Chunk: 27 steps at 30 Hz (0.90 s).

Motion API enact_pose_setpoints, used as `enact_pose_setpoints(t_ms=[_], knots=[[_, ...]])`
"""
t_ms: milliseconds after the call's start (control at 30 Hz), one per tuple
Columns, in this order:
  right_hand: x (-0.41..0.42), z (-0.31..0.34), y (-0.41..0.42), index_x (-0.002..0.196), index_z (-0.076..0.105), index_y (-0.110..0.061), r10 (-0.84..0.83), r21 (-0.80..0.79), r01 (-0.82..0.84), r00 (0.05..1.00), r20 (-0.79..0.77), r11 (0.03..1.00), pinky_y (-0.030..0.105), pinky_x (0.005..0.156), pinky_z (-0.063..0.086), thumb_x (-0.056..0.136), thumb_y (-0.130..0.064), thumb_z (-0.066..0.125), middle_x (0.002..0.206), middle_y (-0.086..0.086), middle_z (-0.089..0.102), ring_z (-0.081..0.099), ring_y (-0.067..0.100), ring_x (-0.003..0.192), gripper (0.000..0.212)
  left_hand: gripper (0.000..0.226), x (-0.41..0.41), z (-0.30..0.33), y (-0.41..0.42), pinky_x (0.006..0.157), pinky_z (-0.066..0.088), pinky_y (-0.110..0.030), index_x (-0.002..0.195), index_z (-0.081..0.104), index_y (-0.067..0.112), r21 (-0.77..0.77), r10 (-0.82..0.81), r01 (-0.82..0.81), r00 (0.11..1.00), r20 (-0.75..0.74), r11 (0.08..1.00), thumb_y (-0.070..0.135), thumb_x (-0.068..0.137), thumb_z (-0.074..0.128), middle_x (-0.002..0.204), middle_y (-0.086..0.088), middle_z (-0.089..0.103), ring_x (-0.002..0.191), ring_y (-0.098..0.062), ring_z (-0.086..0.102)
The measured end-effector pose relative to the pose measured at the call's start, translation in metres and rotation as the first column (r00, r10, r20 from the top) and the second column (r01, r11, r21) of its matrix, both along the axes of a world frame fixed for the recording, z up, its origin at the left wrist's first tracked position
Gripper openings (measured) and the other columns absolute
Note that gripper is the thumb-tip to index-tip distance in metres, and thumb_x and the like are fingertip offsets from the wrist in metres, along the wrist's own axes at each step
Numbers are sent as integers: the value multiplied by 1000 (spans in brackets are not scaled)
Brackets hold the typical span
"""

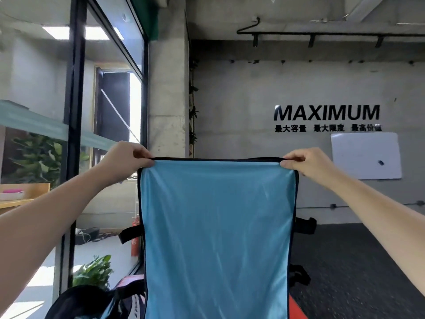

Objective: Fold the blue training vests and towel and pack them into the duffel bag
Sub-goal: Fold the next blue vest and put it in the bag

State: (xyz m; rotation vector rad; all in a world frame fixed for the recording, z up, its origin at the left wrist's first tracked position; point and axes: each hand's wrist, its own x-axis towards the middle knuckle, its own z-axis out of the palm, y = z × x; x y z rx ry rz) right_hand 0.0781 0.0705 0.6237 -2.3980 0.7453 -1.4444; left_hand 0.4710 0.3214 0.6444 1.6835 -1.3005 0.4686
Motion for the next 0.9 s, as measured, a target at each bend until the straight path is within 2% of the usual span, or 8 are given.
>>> enact_pose_setpoints(t_ms=[100, 167, 367, 567, 667, 733, 800, 900], knots=[[-2, 10, 1, 100, 77, -22, -115, -94, 116, 993, 19, 989, 12, 69, 41, 87, -34, 77, 80, -17, 70, 62, -6, 75, 17, 11, -7, 9, -1, 70, 56, -34, 80, 73, 30, 3, 55, -56, 994, 98, 998, 20, 83, 78, 79, 6, 73, 81, -20, 69], [-4, 15, 3, 95, 76, -22, -120, -93, 121, 993, 17, 988, 12, 63, 43, 88, -30, 77, 65, -12, 70, 66, 0, 62, 11, 12, -10, 13, -2, 67, 46, -23, 78, 71, 26, -28, 68, -65, 990, 123, 997, 17, 83, 79, 79, 5, 72, 81, -15, 66], [-7, 19, -3, 97, 71, -9, -33, 66, 32, 999, 13, 997, 21, 36, 45, 89, -15, 75, 85, 2, 77, 76, 20, 66, 11, 25, -4, 7, -11, 67, 46, -25, 95, 69, 29, -53, 30, -25, 996, 87, 998, 18, 77, 82, 82, 6, 73, 79, -11, 67], [21, -17, -46, 103, 67, -5, -11, 305, 54, 990, -142, 951, 30, 57, 61, 91, -3, 72, 88, 14, 76, 77, 24, 73, 13, 15, 15, -35, -60, 69, 42, -17, 84, 74, 34, 186, 68, -104, 979, 190, 977, 21, 78, 80, 78, 15, 68, 78, -1, 61], [44, -54, -80, 107, 65, -3, -11, 428, 136, 959, -282, 893, 32, 61, 62, 90, 7, 64, 90, 20, 74, 77, 27, 75, 19, 16, 27, -71, -96, 72, 46, -22, 93, 77, 27, 323, 80, -140, 978, 191, 936, 15, 81, 76, 84, 8, 71, 77, -5, 62], [61, -81, -102, 109, 64, -3, 35, 491, 169, 925, -379, 855, 34, 64, 63, 90, 11, 61, 100, 18, 70, 77, 29, 77, 24, 19, 40, -99, -123, 66, 51, -22, 99, 75, 20, 410, 101, -152, 985, 143, 899, 9, 84, 69, 89, 0, 73, 71, -12, 69], [78, -109, -122, 108, 65, -4, 90, 533, 200, 878, -469, 822, 38, 74, 63, 87, 12, 63, 108, 16, 68, 77, 28, 81, 26, 19, 51, -128, -149, 66, 61, -29, 98, 73, 12, 500, 128, -90, 991, -42, 861, 1, 86, 64, 87, -6, 75, 62, -16, 73], [102, -152, -151, 109, 66, 2, 152, 649, 233, 864, -480, 724, 35, 74, 63, 85, 18, 61, 114, 22, 65, 76, 31, 85, 30, 13, 62, -167, -181, 68, 63, -32, 80, 75, 6, 537, 178, 8, 939, -294, 843, -7, 80, 71, 84, -7, 75, 62, -13, 73]])
